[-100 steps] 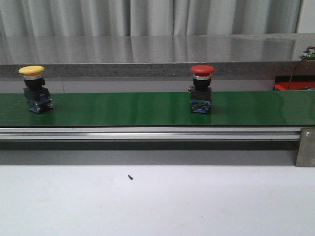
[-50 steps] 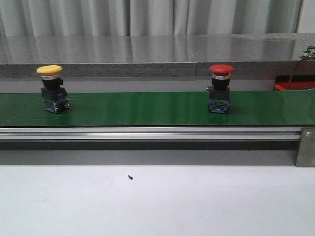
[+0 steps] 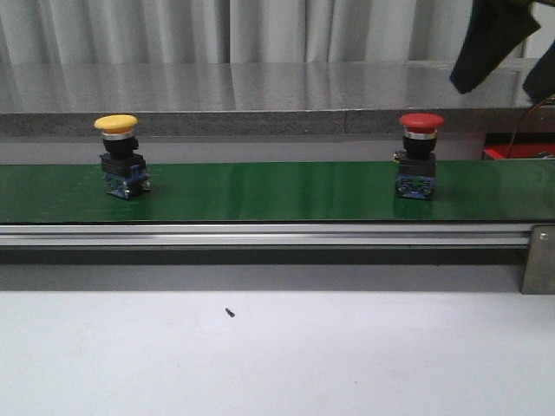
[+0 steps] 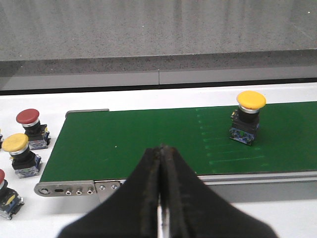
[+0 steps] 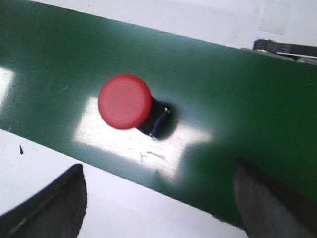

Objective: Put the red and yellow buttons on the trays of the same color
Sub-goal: 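Grasp the red button off the belt with the right gripper, then carry the red button into the red tray and open the right gripper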

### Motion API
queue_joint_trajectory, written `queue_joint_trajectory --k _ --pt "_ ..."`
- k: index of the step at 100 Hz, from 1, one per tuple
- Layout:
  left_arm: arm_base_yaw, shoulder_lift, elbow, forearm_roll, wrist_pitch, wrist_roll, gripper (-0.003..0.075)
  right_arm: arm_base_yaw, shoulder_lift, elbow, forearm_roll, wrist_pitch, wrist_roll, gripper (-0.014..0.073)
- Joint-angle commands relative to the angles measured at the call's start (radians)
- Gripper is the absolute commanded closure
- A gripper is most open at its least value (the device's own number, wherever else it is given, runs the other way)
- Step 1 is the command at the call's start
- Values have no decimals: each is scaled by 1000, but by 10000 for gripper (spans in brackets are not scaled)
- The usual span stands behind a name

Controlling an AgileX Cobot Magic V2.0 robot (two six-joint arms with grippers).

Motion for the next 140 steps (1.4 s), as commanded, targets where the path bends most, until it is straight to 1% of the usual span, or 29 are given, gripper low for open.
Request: queue_joint_trajectory --k 1,14,32,37,44,56,59,61,68,82,98,108,122,126,127,140 --pt "-8 6 -26 -11 -76 -3 740 20 18 -67 20 -42 -22 -6" --pt "-8 6 -26 -11 -76 -3 740 31 82 -111 1 -59 -22 1" --pt "-8 6 -26 -11 -76 -3 740 31 162 -166 -10 -35 -25 4" --pt "-8 6 -26 -11 -76 -3 740 31 176 -169 -23 -23 -25 19" --pt "-8 6 -26 -11 -76 -3 740 31 190 -170 -43 -1 -21 100" --pt "-8 6 -26 -11 -76 -3 739 30 200 -170 -72 37 -2 321" --pt "-8 6 -26 -11 -76 -3 740 30 200 -170 -77 42 -1 354" --pt "-8 6 -26 -11 -76 -3 740 30 200 -171 -82 45 -1 391" --pt "-8 6 -26 -11 -76 -3 740 30 200 -180 -87 59 -1 442" --pt "-8 6 -26 -11 -76 -3 740 6 200 -252 -101 121 -1 445" --pt "-8 6 -26 -11 -76 -3 740 -83 200 -366 -141 182 2 445" --pt "-8 6 -26 -11 -76 -3 740 -174 208 -416 -146 179 9 445" --pt "-8 6 -26 -11 -76 -3 740 -284 242 -440 -146 150 9 445" --pt "-8 6 -26 -11 -76 -3 739 -306 257 -441 -146 138 9 445" --pt "-8 6 -26 -11 -76 -3 740 -315 259 -442 -146 131 9 470" --pt "-8 6 -26 -11 -78 -3 740 -368 320 -449 -146 76 8 470"
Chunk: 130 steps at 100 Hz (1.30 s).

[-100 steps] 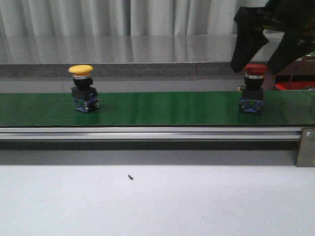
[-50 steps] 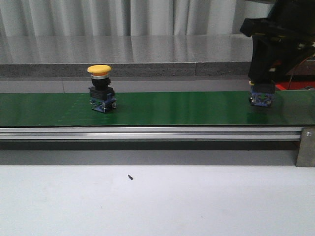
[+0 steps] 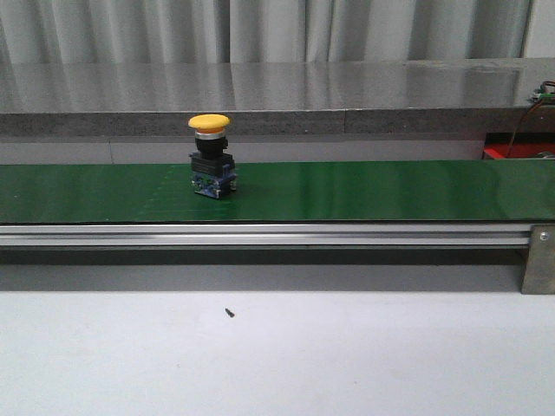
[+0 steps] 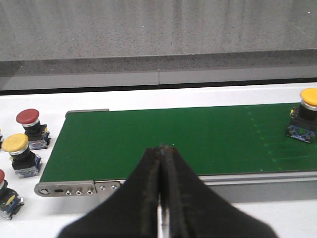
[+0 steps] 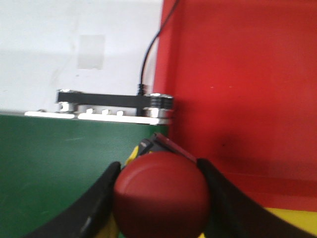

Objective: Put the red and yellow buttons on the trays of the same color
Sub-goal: 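Carry the red button into the red tray and open the right gripper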

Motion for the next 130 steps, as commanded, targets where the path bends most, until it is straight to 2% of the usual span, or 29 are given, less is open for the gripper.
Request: queue_joint_trajectory --k 1,34,84,91,106,113,130 --pt "-8 6 -26 -11 -78 -3 739 -34 -9 -44 6 -72 -1 470" --pt "-8 6 -26 -11 -76 -3 740 -52 153 -93 5 -144 -1 470" --pt "-8 6 -26 -11 -76 -3 740 -52 189 -92 -35 -126 -1 463" --pt "-8 6 -26 -11 -76 -3 740 -52 189 -92 -35 -126 -1 414" --pt "-8 6 -26 -11 -76 -3 739 -52 189 -92 -35 -126 -1 214" --pt "-8 6 -26 -11 -76 -3 739 -52 189 -92 -35 -126 -1 148" --pt "-8 6 -26 -11 -76 -3 739 -52 182 -92 -59 -125 -1 123"
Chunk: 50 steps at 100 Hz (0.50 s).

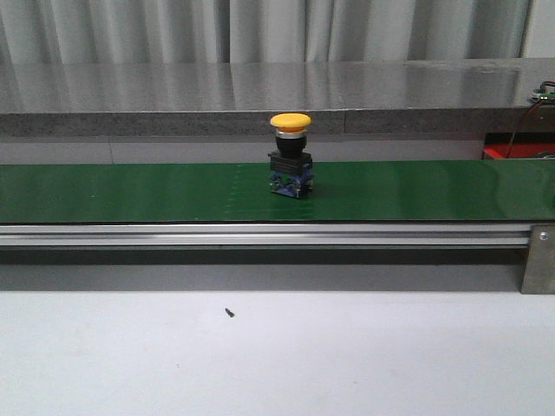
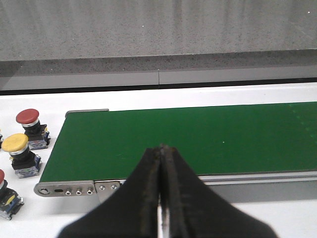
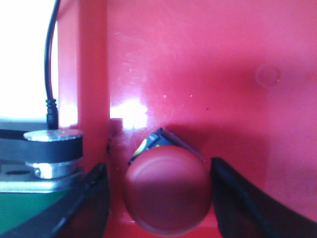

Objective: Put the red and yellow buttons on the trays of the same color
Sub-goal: 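Carry the red button into the red tray and open the right gripper, then grasp the yellow button off the belt with the right gripper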

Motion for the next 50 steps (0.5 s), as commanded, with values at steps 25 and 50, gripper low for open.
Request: queue_joint_trajectory --k 25,50 --pt "-8 6 -26 -11 -76 -3 740 -5 -167 -35 -23 4 -2 123" --pt "-8 6 -26 -11 -76 -3 740 41 -333 -17 26 110 -86 123"
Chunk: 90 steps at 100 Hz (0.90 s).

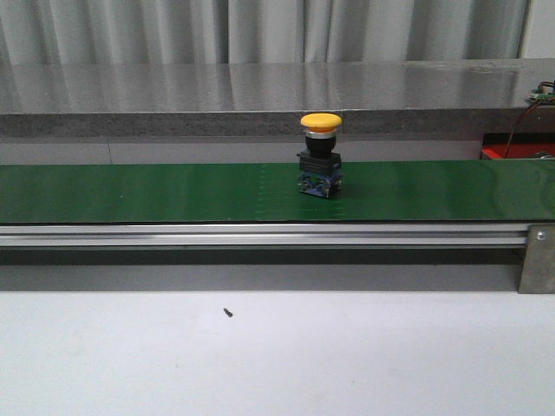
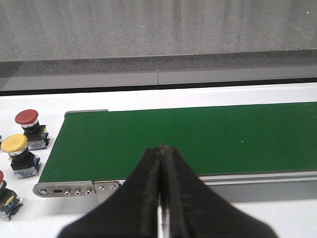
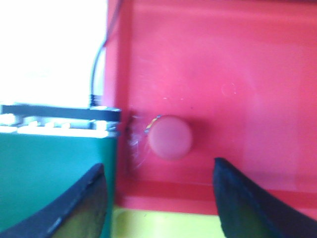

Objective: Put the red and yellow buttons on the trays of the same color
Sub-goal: 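Grasp the yellow button off the belt with the right gripper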

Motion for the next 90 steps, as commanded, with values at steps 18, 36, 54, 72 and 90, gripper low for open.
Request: queue_joint_trajectory --k 18,36,54,72,90 --pt "-8 6 -26 -11 -76 -3 740 86 -207 61 99 53 -63 123" --pt "-8 6 -26 -11 -76 -3 739 197 -252 128 102 114 -75 121" --pt "-8 6 -26 -11 -76 -3 740 318 -251 138 102 94 -87 113" --pt "-8 6 -26 -11 -76 -3 739 400 -241 138 102 54 -92 38" --pt "-8 6 -26 -11 -76 -3 740 450 -206 138 102 39 -94 18"
